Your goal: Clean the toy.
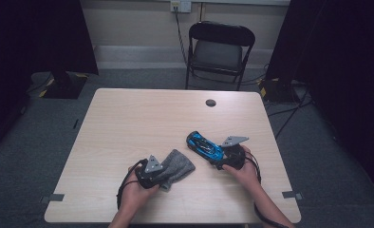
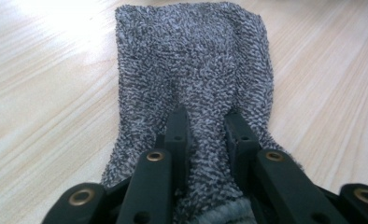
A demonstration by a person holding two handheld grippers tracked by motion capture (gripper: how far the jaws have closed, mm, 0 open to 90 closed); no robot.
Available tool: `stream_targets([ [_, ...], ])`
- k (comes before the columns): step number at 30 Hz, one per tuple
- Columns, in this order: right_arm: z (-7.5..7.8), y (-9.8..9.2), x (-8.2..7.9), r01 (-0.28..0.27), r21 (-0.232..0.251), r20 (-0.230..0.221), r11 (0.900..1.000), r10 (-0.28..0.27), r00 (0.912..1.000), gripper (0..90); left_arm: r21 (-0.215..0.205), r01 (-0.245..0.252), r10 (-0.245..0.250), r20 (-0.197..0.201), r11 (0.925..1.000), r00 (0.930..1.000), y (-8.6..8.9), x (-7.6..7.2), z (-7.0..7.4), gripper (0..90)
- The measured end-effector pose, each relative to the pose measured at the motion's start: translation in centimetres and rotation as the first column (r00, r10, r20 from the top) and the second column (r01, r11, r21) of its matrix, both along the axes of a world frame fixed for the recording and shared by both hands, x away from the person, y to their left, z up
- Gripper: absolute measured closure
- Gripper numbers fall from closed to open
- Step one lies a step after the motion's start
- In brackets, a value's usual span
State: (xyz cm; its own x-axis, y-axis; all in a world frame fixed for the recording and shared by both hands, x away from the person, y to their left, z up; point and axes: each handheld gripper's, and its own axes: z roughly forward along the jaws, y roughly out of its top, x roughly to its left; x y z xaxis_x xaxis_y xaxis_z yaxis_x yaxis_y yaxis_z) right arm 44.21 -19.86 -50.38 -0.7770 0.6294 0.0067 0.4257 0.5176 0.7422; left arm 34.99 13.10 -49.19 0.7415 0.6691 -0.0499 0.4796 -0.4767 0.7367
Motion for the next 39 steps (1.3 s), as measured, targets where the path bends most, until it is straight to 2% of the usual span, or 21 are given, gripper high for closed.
stream_targets([
  [2, 0.0, 0.0, 0.0, 0.000, 0.000, 0.000, 1.000, 0.000, 1.0000, 23.5, -0.028, -0.022, 0.022, -0.022, 0.9994, 0.9995, 0.1, 0.2, 0.3, 75.8],
  [7, 0.0, 0.0, 0.0, 0.000, 0.000, 0.000, 1.000, 0.000, 1.0000, 23.5, -0.099, -0.026, 0.026, -0.005, 0.9948, 0.9997, -0.2, 0.7, 1.5, 76.1],
  [10, 0.0, 0.0, 0.0, 0.000, 0.000, 0.000, 1.000, 0.000, 1.0000, 23.5, -0.117, -0.017, 0.018, 0.012, 0.9930, 0.9998, -0.8, 1.3, 2.6, 76.1],
  [13, 0.0, 0.0, 0.0, 0.000, 0.000, 0.000, 1.000, 0.000, 1.0000, 23.5, -0.113, -0.008, 0.011, 0.029, 0.9935, 0.9995, -1.5, 2.1, 3.6, 76.1],
  [15, 0.0, 0.0, 0.0, 0.000, 0.000, 0.000, 1.000, 0.000, 1.0000, 23.5, -0.098, -0.001, 0.005, 0.041, 0.9952, 0.9992, -2.1, 2.6, 4.2, 76.2],
  [17, 0.0, 0.0, 0.0, 0.000, 0.000, 0.000, 1.000, 0.000, 1.0000, 23.5, -0.062, 0.014, -0.010, 0.052, 0.9980, 0.9986, -2.9, 3.1, 4.5, 76.2],
  [19, 0.0, 0.0, 0.0, 0.000, 0.000, 0.000, 1.000, 0.000, 1.0000, 23.5, -0.052, 0.031, -0.029, 0.051, 0.9982, 0.9983, -3.7, 3.6, 4.6, 76.2],
  [25, 0.0, 0.0, 0.0, -0.001, 0.000, 0.000, 1.000, 0.001, 1.0000, 23.5, -0.034, 0.038, -0.036, 0.050, 0.9987, 0.9981, -6.3, 5.3, 4.5, 76.4],
  [28, 0.0, 0.0, 0.0, -0.002, 0.000, -0.001, 1.000, 0.002, 1.0000, 23.5, -0.004, 0.066, -0.066, 0.056, 0.9978, 0.9962, -7.8, 5.9, 4.4, 76.4],
  [33, 0.0, 0.0, 0.0, -0.002, -0.001, 0.000, 1.000, 0.002, 1.0000, 23.5, 0.053, 0.111, -0.114, 0.063, 0.9924, 0.9915, -9.9, 6.6, 4.0, 76.4],
  [36, 0.0, 0.0, 0.0, -0.003, -0.001, 0.002, 1.000, 0.003, 1.0000, 23.5, 0.078, 0.153, -0.158, 0.063, 0.9851, 0.9854, -11.1, 6.6, 3.9, 76.4],
  [39, 0.0, 0.0, 0.1, -0.006, -0.002, 0.002, 1.000, 0.006, 1.0000, 23.5, 0.129, 0.176, -0.184, 0.054, 0.9758, 0.9814, -11.8, 6.7, 3.7, 76.4],
])
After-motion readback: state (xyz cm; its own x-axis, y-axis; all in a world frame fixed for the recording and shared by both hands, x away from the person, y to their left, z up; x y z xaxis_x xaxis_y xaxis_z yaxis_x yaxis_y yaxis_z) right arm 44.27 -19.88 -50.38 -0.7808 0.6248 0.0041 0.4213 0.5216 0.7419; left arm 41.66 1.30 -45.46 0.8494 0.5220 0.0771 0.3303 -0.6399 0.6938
